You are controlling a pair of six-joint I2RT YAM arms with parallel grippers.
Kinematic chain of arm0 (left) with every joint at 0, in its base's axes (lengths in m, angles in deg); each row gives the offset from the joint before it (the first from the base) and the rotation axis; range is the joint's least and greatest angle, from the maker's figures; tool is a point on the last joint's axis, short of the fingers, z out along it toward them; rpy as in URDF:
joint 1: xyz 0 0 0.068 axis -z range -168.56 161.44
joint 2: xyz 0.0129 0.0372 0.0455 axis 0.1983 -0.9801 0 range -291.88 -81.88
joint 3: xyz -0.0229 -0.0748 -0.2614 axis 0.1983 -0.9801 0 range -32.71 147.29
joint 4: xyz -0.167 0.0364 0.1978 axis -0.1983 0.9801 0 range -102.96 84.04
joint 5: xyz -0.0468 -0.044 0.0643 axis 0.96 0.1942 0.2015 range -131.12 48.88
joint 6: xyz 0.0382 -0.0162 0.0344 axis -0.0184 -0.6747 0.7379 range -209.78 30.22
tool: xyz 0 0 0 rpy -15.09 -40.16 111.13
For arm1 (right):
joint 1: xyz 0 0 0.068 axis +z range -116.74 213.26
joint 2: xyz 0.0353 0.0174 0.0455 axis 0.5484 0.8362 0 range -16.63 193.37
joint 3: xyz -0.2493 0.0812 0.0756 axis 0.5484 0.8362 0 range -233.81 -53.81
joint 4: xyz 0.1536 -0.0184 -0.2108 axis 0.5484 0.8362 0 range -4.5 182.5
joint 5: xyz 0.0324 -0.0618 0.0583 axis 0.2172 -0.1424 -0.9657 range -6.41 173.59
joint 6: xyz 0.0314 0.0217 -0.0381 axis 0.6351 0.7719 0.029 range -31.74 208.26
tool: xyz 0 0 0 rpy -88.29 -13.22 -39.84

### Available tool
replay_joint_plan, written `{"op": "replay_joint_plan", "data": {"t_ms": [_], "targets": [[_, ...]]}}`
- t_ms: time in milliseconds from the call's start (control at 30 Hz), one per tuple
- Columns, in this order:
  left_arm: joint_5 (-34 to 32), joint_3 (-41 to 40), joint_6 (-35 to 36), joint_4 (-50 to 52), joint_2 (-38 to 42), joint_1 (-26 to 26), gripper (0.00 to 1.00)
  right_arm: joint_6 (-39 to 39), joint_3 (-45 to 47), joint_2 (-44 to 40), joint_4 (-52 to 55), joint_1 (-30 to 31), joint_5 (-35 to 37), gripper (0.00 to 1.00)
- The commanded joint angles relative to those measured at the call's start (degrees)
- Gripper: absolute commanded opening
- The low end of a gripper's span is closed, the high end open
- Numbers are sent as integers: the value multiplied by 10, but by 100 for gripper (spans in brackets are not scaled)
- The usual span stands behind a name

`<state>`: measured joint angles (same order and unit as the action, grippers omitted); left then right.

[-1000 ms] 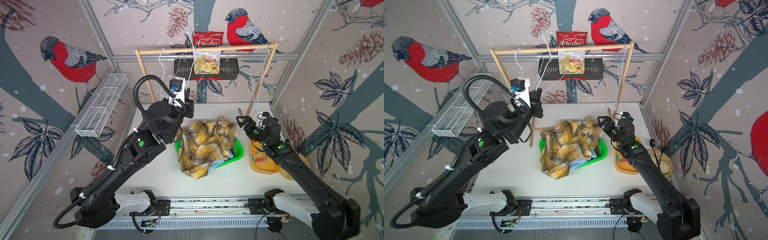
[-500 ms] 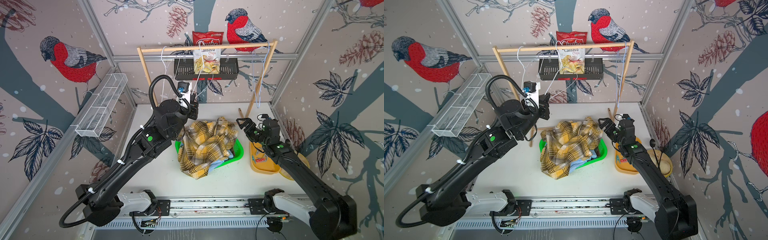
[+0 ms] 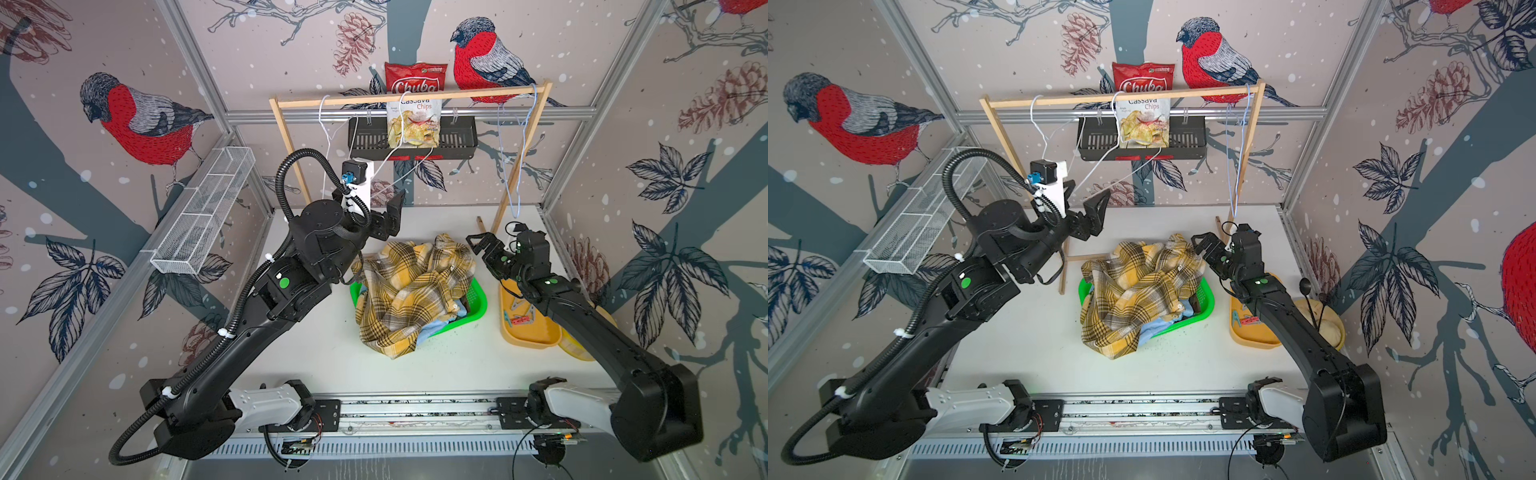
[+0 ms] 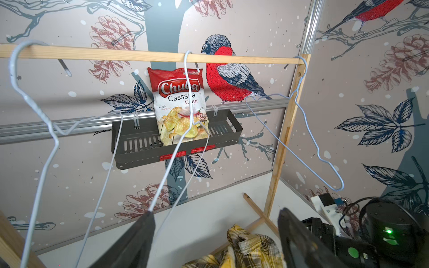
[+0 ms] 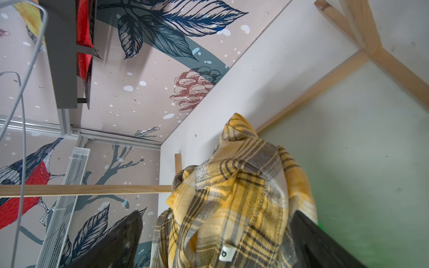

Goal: Remove the clothespins securing long-sleeve shirts to the hanger
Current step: Place the hanger on the clothesline.

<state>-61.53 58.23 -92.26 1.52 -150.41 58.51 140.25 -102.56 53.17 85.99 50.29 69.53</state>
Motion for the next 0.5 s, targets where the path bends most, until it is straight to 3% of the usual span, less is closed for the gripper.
{"op": "replay_joint_plan", "data": {"t_ms": [0,300,467], "targets": [[11,6,11,11,8,0,89,-24,-12,30,-20,1,11,100],[124,18,-5,184,59,0,91,-62,-72,173,-60,14,10,100],[207,-105,-58,223,103,0,90,-61,-111,245,-96,29,-43,100]]}}
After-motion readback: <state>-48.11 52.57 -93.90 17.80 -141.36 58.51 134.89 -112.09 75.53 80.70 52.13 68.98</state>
